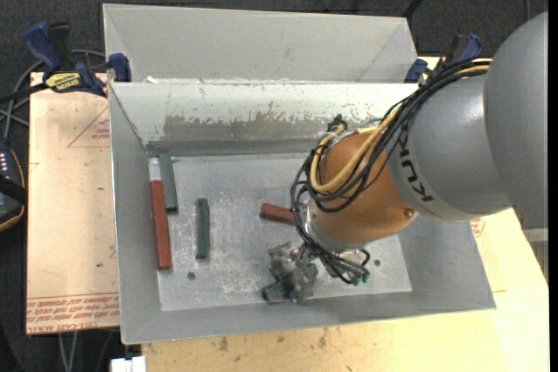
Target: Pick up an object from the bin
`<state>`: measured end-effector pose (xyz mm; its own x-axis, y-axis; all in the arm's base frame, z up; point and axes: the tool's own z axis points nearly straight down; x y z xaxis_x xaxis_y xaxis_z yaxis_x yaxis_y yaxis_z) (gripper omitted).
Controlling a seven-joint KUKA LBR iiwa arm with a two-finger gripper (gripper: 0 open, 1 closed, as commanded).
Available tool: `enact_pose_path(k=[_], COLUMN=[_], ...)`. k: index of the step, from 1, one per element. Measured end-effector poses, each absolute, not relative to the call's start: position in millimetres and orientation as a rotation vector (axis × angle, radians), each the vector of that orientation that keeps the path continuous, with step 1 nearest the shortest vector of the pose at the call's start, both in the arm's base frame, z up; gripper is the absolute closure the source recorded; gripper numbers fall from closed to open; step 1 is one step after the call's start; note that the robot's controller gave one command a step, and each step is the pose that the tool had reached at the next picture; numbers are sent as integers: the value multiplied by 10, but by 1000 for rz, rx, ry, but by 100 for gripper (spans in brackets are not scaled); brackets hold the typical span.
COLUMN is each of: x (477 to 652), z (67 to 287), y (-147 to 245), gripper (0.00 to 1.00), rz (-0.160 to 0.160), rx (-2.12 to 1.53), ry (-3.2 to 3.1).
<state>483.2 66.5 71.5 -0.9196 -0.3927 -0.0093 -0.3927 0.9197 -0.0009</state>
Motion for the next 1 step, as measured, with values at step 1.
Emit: enact_pose_path(k=[1], x=[5070], z=[2100], y=[784], gripper=[100], rz=[0], rx=[-712], ry=[3048])
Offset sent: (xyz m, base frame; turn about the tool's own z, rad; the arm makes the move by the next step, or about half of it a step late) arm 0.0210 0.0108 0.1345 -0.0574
